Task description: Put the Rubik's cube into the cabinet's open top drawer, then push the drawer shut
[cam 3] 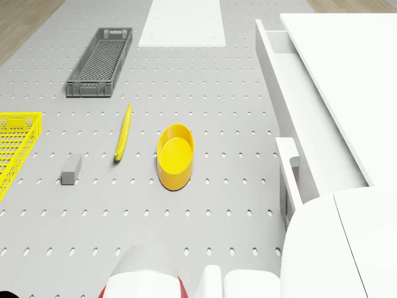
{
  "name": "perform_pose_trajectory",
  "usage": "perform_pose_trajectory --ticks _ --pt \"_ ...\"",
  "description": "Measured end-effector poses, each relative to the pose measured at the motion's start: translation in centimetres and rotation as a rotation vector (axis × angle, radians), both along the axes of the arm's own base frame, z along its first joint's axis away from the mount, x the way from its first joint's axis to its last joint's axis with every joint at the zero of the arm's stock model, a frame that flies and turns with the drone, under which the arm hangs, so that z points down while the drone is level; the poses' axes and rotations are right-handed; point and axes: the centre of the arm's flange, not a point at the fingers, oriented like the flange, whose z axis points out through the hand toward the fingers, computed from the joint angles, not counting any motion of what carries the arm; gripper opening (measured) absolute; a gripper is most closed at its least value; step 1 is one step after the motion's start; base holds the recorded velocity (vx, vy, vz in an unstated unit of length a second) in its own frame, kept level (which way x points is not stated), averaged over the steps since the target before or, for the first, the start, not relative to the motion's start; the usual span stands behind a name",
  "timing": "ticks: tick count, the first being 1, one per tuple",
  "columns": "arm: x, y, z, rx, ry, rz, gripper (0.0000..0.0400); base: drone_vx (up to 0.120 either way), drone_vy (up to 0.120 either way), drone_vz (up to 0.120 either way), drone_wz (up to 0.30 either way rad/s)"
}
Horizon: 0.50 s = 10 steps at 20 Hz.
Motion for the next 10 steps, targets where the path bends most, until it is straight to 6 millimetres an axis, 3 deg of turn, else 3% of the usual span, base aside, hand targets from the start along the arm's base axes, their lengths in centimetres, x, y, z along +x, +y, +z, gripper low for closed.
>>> perform_pose_trajectory --ticks 10 --pt "0.0 2.6 -0.1 0.0 0.001 0.0 0.0105 0.0 0.0 0.0 0.0"
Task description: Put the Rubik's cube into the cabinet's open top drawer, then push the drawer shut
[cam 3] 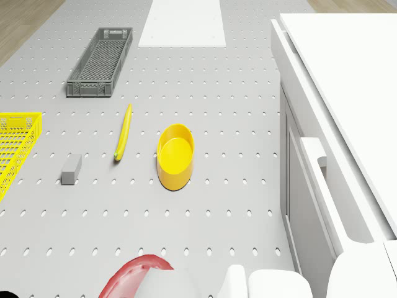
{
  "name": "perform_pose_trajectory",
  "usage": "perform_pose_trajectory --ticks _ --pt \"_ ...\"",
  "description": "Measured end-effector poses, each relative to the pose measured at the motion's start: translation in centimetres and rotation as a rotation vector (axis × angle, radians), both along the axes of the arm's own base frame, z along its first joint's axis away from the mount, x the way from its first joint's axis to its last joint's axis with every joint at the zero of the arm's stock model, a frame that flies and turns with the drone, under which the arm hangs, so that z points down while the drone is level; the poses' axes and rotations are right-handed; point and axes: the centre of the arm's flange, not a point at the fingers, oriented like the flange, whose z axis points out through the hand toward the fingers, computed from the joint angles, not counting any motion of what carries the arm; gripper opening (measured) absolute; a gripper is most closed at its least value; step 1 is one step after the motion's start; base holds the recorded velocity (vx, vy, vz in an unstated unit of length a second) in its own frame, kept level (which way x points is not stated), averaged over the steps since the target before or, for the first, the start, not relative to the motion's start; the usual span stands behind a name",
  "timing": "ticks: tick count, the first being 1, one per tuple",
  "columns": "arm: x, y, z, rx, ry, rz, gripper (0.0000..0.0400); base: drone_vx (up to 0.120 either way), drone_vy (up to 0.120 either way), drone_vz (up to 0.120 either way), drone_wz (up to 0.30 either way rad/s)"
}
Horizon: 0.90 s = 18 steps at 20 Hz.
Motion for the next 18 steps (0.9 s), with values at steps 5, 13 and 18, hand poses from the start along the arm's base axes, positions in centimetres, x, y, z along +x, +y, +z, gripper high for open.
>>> perform_pose_trajectory --ticks 5,13,18 --pt "0.0 0.28 -0.02 0.0 0.0 0.0 0.0105 0.0 0.0 0.0 0.0" --pt "0.0 0.39 -0.02 0.0 0.0 0.0 0.0105 0.0 0.0 0.0 0.0" --pt "0.0 0.4 -0.03 0.0 0.0 0.0 0.0105 0.0 0.0 0.0 0.0"
